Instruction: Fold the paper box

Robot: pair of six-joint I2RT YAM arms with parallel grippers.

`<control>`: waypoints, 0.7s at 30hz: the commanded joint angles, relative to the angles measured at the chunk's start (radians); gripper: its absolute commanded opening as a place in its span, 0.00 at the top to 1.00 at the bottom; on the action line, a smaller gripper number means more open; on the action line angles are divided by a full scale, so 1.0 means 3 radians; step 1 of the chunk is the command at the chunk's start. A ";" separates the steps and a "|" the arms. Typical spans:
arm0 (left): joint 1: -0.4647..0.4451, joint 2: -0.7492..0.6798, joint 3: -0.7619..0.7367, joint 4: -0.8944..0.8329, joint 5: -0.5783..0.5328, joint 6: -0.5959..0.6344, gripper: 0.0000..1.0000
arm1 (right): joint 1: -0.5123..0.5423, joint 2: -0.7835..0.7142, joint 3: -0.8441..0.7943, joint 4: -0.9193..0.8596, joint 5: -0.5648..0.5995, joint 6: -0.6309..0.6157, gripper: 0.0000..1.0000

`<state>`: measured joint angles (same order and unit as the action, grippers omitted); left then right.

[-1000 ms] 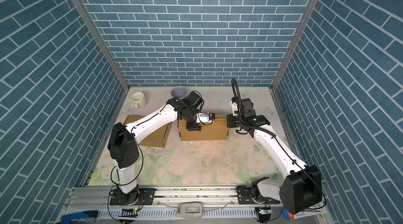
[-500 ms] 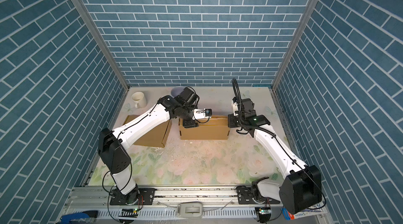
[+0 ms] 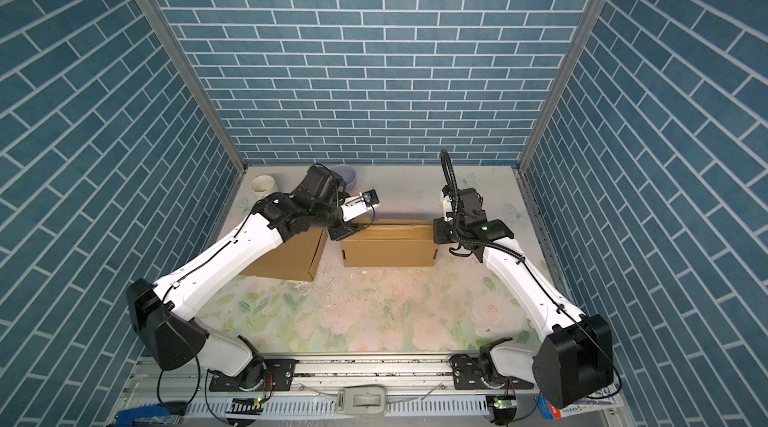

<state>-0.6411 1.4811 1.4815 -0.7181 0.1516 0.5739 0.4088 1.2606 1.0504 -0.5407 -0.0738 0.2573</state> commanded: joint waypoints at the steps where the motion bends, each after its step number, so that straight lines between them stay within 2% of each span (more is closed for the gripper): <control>1: 0.0237 -0.0234 -0.0167 0.0149 0.0257 -0.0572 0.41 | 0.0039 0.0100 -0.0074 -0.0340 0.0082 0.0068 1.00; 5: 0.0438 -0.0477 -0.0511 0.0215 0.0493 -0.0708 0.43 | 0.0053 0.0103 -0.0086 -0.0327 0.0098 0.0067 1.00; 11: 0.0803 -0.0437 -0.0669 0.0427 0.0903 -0.1080 0.40 | 0.0064 0.0109 -0.0104 -0.0336 0.0118 0.0037 1.00; 17: 0.0822 -0.0335 -0.0820 0.0694 0.0957 -0.1283 0.37 | 0.0071 0.0101 -0.0110 -0.0331 0.0123 0.0047 1.00; 21: 0.0878 -0.0281 -0.0837 0.0689 0.0900 -0.1277 0.40 | 0.0075 0.0102 -0.0107 -0.0339 0.0130 0.0037 1.00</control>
<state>-0.3920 1.3853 1.2423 -0.5396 0.4088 0.2161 0.4240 1.2655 1.0504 -0.5331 -0.0483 0.2573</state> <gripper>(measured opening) 0.607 0.046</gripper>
